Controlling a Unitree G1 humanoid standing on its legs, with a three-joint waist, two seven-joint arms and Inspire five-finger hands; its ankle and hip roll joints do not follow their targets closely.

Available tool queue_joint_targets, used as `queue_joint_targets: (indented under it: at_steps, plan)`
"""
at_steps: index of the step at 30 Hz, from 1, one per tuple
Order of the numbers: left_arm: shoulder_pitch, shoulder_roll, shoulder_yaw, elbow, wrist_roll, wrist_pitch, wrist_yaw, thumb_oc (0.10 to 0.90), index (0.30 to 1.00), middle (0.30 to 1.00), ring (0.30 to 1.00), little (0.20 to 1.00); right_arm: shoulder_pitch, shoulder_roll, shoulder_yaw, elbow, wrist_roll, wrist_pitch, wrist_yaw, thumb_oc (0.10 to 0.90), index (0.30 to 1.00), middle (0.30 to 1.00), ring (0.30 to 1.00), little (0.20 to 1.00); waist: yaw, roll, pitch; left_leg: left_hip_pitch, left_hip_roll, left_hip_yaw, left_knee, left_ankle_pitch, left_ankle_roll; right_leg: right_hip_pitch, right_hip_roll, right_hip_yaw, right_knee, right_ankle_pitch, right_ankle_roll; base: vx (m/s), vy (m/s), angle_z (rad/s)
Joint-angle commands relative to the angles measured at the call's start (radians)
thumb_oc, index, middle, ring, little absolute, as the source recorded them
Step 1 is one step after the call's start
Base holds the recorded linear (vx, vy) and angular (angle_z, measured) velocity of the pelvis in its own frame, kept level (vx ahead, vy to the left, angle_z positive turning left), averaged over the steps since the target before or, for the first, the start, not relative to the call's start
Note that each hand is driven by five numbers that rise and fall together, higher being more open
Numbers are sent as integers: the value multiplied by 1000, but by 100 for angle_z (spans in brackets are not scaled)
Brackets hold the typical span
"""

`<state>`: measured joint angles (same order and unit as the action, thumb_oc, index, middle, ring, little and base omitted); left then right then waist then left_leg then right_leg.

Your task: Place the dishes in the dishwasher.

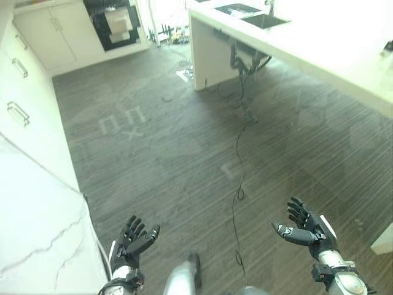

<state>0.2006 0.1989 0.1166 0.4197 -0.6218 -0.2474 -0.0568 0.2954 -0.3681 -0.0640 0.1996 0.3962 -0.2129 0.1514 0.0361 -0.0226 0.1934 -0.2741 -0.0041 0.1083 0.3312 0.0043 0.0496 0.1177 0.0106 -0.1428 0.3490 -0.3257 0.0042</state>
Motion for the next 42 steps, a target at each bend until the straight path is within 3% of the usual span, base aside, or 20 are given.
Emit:
queue_joint_targets:
  at_steps: [1,2,3,6,10,12,14,17,25,26,27,28,29,30,32,33,34,35,37,42]
  plan:
    - [-6,119,-2,-115,33,-61,-35,800,900,900,900,900,-61,12,-3,-109,42,-96,-21,800,900,900,900,900,15,-17,-83,14,19,-37,-31,-152,-46,54,-88,-22,-49,143,138,408,242,37]
    - [-6,129,-3,-130,48,-45,-44,800,900,900,900,900,-67,23,-6,-121,53,-90,-28,800,900,900,900,900,10,-13,-97,29,0,-50,-31,-165,-27,88,-84,-35,-48,283,165,438,341,41]
    - [-1,133,-3,-135,63,-41,-49,800,900,900,900,900,-68,35,-10,-134,61,-79,-16,800,900,900,900,900,5,6,-97,49,-10,-60,-31,-179,-10,9,-102,-48,159,377,177,410,375,24]
    - [-3,133,-27,-143,87,-33,-15,800,900,900,900,900,-98,91,3,-134,288,-16,66,800,900,900,900,900,-2,33,-68,110,-25,-59,-31,-211,6,-211,-143,-62,394,350,137,263,250,-5]
    - [10,146,-19,-183,63,4,-60,800,900,900,900,900,-77,103,-17,-119,337,-27,80,800,900,900,900,900,-20,28,-39,154,-27,-47,-31,-218,-19,-249,-96,-193,-49,325,111,367,-69,-20]
    - [13,147,-18,-186,63,6,-64,800,900,900,900,900,-73,103,-19,-118,338,-30,83,800,900,900,900,900,-21,27,-31,167,-27,-45,-31,-224,-19,-247,-99,-193,-49,320,112,116,-91,62]
    - [29,166,-32,-214,83,9,-73,800,900,900,900,900,-16,104,-76,-112,382,-55,126,800,900,900,900,900,-80,-4,-1,256,-46,-7,-31,-300,-10,-504,-202,-113,-49,308,163,692,-368,1]
    - [37,161,-49,-217,91,-1,-55,800,900,900,900,900,-6,104,-71,-130,387,-69,103,800,900,900,900,900,-89,-7,-17,300,-52,-3,-31,-347,7,-521,-197,-95,-49,289,182,544,-250,49]
    - [48,125,-65,-244,80,10,-43,800,900,900,900,900,-33,62,-63,-159,347,-50,102,800,900,900,900,900,-102,-11,-89,433,-46,16,-31,-371,-13,-408,-176,-96,-49,322,139,361,-222,22]
    - [53,124,-65,-249,82,9,-39,800,900,900,900,900,-35,54,-62,-166,344,-45,104,800,900,900,900,900,-101,-7,-95,452,-37,19,-31,-323,-30,-399,-163,-93,-49,308,125,422,-321,-48]
    - [59,113,-71,-245,76,-8,-31,800,900,900,900,900,-43,33,-61,-171,336,-44,120,800,900,900,900,900,-81,-23,-91,451,-28,23,49,-84,-97,-342,-141,-60,-49,255,81,414,-343,-35]
    - [61,103,-75,-245,78,-21,-25,800,900,900,900,900,-47,19,-62,-174,326,-43,134,800,900,900,900,900,-69,-33,-74,335,-34,12,227,-41,-118,-308,-135,-43,-49,232,58,316,-285,-46]
    - [60,102,-76,-245,79,-22,-24,800,900,900,900,900,-48,18,-62,-174,326,-43,135,800,900,900,900,900,-68,-39,-74,312,-40,15,257,-34,-119,-308,-140,-38,-49,231,56,195,-199,-67]
    - [61,97,-85,-250,92,-39,-21,800,900,900,900,900,-53,-3,-60,-180,306,-48,131,800,900,900,900,900,-49,-45,-37,128,0,42,404,-35,-118,-240,-130,-40,-49,195,27,220,-133,-69]
    - [55,102,-80,-251,84,-34,-22,800,900,900,900,900,-68,-10,-48,-191,311,-37,110,800,900,900,900,900,-36,-50,-22,124,7,57,280,-45,-98,-218,-127,-35,-49,178,30,287,-33,-45]
    - [66,100,-73,-253,88,-34,-27,800,900,900,900,900,-89,-7,-25,-196,305,-26,98,800,900,900,900,900,-27,-40,-15,202,30,84,-31,-30,-102,-194,-101,-9,-49,153,50,398,209,-70]
    - [83,102,-75,-255,106,-43,-45,800,900,900,900,900,-93,-7,-13,-211,300,-25,90,800,900,900,900,900,-28,10,-22,68,107,32,-31,-91,-124,-190,-46,2,-49,138,60,574,322,-76]
    - [87,104,-79,-263,113,-47,-59,800,900,900,900,900,-88,-10,-12,-232,287,-33,87,800,900,900,900,900,-18,28,-26,-20,120,-44,-31,-57,-151,-168,-18,20,-49,110,54,427,329,-47]
    - [69,105,-86,-253,121,-66,-51,800,900,900,900,900,-111,-9,14,-233,276,-45,77,800,900,900,900,900,-7,35,-30,-51,103,-94,-31,-74,-155,-150,-16,26,-49,83,53,310,230,-31]
    - [-13,165,-88,-265,122,-29,-44,800,900,900,900,900,-72,14,-4,-306,306,-19,92,800,900,900,900,900,-25,25,-73,35,81,-53,-31,-138,-99,-71,-92,-11,-49,70,104,356,225,-43]
